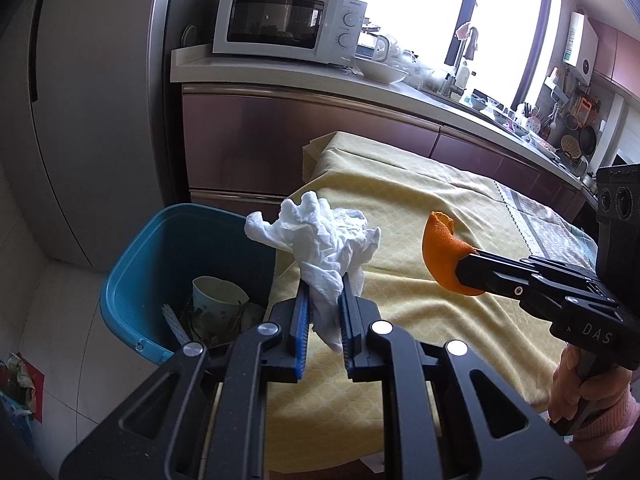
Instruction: Collect trash
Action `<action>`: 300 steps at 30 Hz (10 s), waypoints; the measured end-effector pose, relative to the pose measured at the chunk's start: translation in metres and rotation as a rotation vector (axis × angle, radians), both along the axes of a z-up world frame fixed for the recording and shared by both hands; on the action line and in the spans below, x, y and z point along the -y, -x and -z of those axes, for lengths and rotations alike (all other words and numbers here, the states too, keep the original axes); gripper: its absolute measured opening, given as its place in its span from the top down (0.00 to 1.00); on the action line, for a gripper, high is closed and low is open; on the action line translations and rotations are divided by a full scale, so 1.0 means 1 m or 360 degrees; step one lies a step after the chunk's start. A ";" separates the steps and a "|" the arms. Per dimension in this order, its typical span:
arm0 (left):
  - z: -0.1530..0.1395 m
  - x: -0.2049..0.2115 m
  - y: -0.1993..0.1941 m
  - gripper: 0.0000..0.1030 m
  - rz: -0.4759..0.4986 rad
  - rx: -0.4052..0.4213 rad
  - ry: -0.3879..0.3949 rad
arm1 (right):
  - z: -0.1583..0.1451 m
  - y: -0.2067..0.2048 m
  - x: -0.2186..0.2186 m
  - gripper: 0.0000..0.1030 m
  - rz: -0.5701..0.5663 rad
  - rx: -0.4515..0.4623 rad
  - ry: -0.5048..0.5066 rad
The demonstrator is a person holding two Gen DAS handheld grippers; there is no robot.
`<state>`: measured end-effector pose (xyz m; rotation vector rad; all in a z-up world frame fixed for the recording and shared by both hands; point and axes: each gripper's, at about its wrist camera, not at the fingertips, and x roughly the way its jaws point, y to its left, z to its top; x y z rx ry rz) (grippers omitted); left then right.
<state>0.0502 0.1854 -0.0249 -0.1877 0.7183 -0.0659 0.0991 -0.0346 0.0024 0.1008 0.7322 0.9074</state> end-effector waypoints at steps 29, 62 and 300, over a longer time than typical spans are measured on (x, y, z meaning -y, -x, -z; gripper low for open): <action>0.000 -0.026 0.008 0.86 -0.0112 0.0003 0.0002 | -0.001 -0.005 -0.032 0.97 -0.0108 0.0009 0.0013; 0.001 -0.053 0.012 0.86 -0.0225 -0.0009 0.0001 | -0.003 -0.010 -0.066 0.97 -0.0232 0.0007 0.0029; -0.007 0.048 0.067 0.06 -0.0393 0.0498 -0.0182 | -0.001 0.058 0.094 0.07 0.0654 0.0375 0.0109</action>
